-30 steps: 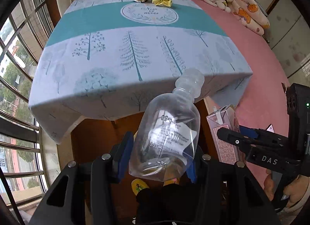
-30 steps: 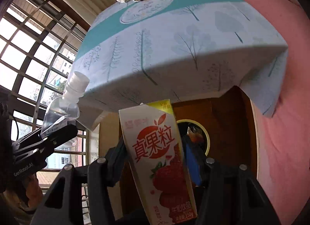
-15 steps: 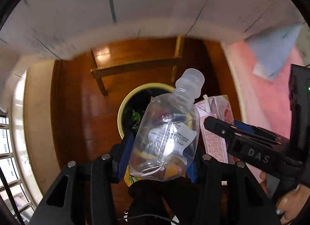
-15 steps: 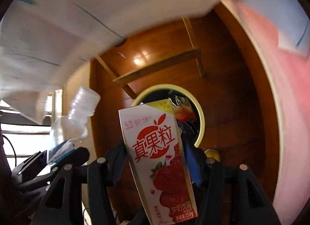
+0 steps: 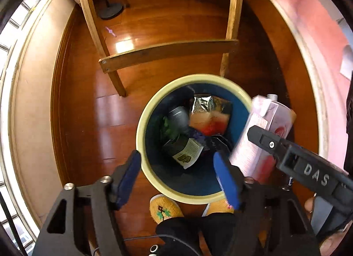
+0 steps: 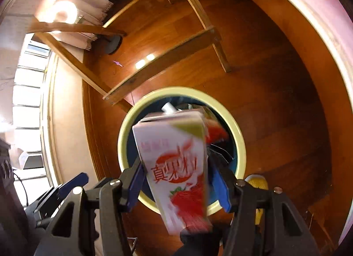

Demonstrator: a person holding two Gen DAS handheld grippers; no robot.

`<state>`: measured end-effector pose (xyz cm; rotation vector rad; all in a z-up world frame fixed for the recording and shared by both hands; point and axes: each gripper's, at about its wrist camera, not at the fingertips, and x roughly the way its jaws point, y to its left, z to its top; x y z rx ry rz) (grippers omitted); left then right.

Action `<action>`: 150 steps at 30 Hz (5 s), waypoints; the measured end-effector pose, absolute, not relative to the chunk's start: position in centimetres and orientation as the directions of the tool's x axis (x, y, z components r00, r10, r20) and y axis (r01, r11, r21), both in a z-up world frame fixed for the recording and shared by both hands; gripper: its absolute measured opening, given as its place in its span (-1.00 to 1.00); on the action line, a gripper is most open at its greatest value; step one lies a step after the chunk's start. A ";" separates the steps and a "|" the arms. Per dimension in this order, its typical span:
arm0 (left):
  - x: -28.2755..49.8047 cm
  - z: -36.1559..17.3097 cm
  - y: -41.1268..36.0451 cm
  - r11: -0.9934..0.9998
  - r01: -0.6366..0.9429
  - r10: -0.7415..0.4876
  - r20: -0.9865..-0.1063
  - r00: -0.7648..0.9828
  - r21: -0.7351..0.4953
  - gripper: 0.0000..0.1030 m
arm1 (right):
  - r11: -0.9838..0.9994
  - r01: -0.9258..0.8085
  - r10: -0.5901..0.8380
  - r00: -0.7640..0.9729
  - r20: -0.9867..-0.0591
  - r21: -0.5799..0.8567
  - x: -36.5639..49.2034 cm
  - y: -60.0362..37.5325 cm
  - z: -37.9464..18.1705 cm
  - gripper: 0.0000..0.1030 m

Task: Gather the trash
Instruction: 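Open the right tool to drop the carton while the left tool releases the bottle, then raise both tools back toward the table, then grasp the yellow crumpled paper with the right tool while the left tool grasps the black-gold wrapper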

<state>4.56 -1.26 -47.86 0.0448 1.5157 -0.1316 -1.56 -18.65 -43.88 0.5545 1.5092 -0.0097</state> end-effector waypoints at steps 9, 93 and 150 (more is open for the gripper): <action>4.4 -47.2 -0.6 0.995 0.098 0.018 -0.998 0.067 0.025 0.64 | 0.903 0.306 0.307 0.036 -0.951 0.302 -1.6 -17.5 -44.3 0.20; 44.4 -6.1 -1.7 0.989 -0.137 0.005 -0.905 0.425 -0.059 0.74 | 0.887 -0.409 0.372 0.362 -0.855 0.212 45.4 -17.6 -8.5 0.20; 55.5 -13.4 -0.8 0.926 -0.340 -0.047 -0.943 0.331 -0.166 0.22 | 0.877 -0.278 0.475 0.365 -0.801 0.393 48.7 -23.5 -8.6 -0.11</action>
